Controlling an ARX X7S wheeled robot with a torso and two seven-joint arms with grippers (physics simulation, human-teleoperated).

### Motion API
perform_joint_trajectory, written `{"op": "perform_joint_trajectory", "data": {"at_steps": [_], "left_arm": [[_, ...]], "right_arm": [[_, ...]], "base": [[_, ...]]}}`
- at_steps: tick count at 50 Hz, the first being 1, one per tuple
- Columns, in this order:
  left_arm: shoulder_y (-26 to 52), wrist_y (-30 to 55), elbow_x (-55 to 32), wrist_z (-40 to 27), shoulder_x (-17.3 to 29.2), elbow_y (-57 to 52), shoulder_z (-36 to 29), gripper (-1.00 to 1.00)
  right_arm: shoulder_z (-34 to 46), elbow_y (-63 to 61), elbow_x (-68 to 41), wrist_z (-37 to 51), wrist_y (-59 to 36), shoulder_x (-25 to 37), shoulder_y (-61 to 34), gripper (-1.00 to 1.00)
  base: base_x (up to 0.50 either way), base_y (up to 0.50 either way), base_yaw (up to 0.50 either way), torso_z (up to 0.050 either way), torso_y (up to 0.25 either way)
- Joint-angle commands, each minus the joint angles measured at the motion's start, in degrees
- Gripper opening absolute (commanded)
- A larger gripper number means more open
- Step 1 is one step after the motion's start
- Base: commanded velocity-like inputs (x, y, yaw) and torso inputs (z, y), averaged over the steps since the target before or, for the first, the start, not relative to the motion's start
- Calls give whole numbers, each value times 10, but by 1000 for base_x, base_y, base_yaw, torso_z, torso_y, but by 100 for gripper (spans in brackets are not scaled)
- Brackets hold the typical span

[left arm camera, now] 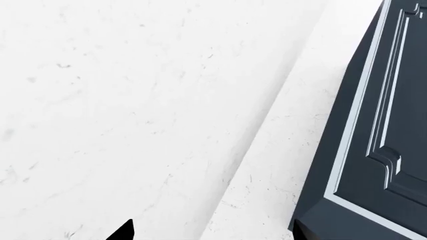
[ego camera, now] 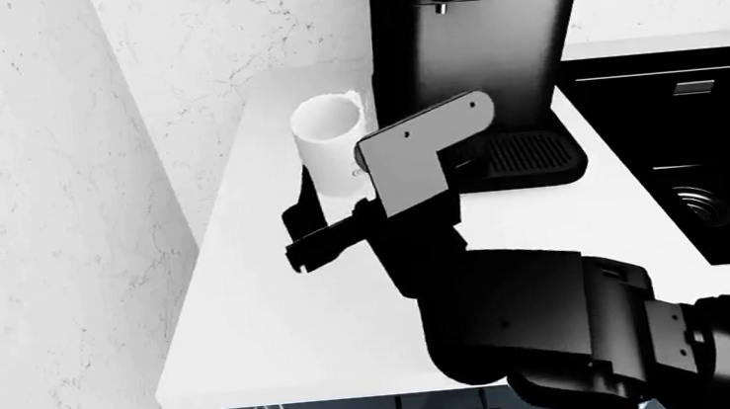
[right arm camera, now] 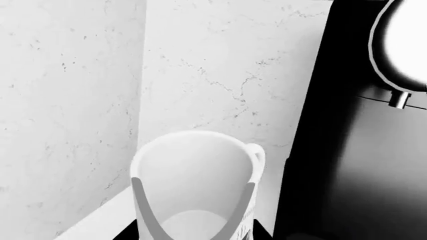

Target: Pick the mug from under the coffee machine dispenser and place it on the counter.

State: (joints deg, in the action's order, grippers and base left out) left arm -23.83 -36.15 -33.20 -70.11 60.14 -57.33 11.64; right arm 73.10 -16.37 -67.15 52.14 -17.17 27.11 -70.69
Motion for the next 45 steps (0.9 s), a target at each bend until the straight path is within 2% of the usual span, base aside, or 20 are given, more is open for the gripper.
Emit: {"op": "perform_joint_trajectory", "data": {"at_steps": [1,45], "left_arm": [[0,2,2,0,-1,-1,-1,100],[7,5,6,-5,0,-1,-10,100]], "right_arm": [[10,-23,23,-14,0,10,18,-100],[41,-37,61,-32,30,6,86,-100]], "base": [[0,0,0,0,0],[0,0,0,0,0]]}}
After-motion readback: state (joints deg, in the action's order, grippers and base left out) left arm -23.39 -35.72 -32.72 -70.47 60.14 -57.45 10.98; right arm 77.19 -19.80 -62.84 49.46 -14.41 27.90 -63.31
